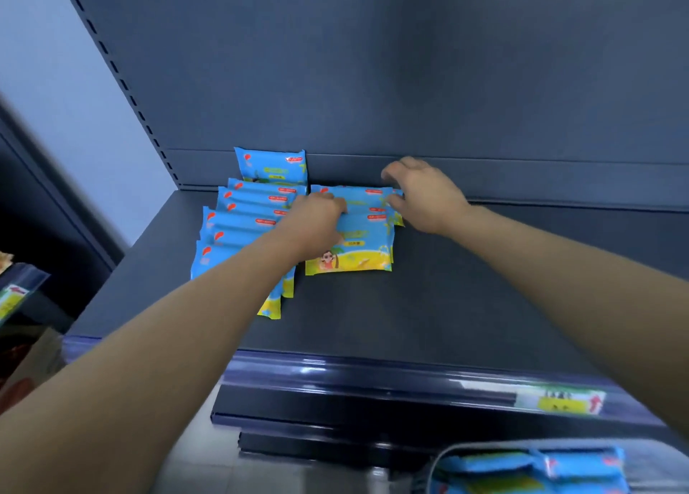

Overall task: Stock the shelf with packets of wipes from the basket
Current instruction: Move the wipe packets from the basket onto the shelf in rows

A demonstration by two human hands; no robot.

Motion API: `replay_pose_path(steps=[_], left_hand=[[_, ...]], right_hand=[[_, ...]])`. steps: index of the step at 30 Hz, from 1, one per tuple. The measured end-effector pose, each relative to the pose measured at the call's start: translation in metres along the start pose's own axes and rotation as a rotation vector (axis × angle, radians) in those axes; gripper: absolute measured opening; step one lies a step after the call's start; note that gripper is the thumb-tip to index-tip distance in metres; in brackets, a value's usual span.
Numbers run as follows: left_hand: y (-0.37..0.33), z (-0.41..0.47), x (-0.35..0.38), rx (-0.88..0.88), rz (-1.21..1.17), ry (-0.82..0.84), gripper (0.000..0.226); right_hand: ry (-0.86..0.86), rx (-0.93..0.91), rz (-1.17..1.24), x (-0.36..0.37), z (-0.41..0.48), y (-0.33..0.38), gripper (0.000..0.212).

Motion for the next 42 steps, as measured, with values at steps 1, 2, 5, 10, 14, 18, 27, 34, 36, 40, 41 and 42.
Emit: replay_pose_path(steps=[1, 2, 5, 10, 14, 18, 27, 34, 36, 40, 41, 42], left_hand=[[-0.001, 0.003, 0.002, -0.010, 0.022, -0.013, 0.048], [-0.003, 0.004, 0.003, -0.023, 0.040, -0.021, 0.047], [-0.011, 0.001, 0.004, -0.040, 0.097, -0.064, 0.049], [-0.040, -0.023, -0.019, 0.016, 0.078, -0.268, 0.048], [-0.078, -0.061, -0.056, 0.082, 0.015, -0.482, 0.051], [-0.122, -0.108, -0.094, 0.124, -0.020, -0.636, 0.055], [-0.229, -0.194, -0.127, 0.152, -0.102, -0.745, 0.061], [-0.309, -0.236, -0.034, 0.148, -0.241, -0.415, 0.058], [-0.323, -0.246, -0.005, 0.146, -0.270, -0.333, 0.057], [-0.342, -0.264, 0.048, 0.115, -0.272, -0.152, 0.055], [-0.345, -0.269, 0.059, 0.110, -0.272, -0.105, 0.054], [-0.347, -0.273, 0.069, 0.107, -0.269, -0.062, 0.053]], right_hand=[[-0.013, -0.012, -0.008, -0.003, -0.008, 0.001, 0.034], [-0.025, -0.026, -0.015, -0.005, -0.015, 0.002, 0.034], [-0.043, -0.069, -0.080, -0.011, -0.038, 0.004, 0.036], [-0.115, -0.121, -0.229, -0.027, -0.075, 0.011, 0.042], [-0.191, -0.146, -0.264, -0.052, -0.108, 0.017, 0.045], [-0.282, -0.147, -0.259, -0.089, -0.153, 0.018, 0.051], [-0.455, -0.242, -0.200, -0.134, -0.289, 0.004, 0.049], [-0.149, -0.173, -0.145, -0.068, -0.377, -0.053, 0.050], [-0.019, -0.176, -0.125, -0.045, -0.397, -0.070, 0.050], [0.316, -0.197, -0.094, 0.002, -0.437, -0.094, 0.048], [0.410, -0.195, -0.096, 0.013, -0.446, -0.098, 0.047], [0.509, -0.188, -0.110, 0.024, -0.455, -0.101, 0.047]])
Point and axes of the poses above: each hand's wrist, its own z-axis towards the middle knuckle, its own x-axis out of the palm, y = z × x, the point moved 2 cm from there along z, towards the middle knuckle, and after that the axes turned 9 degrees about z, right-handed, at the moved point
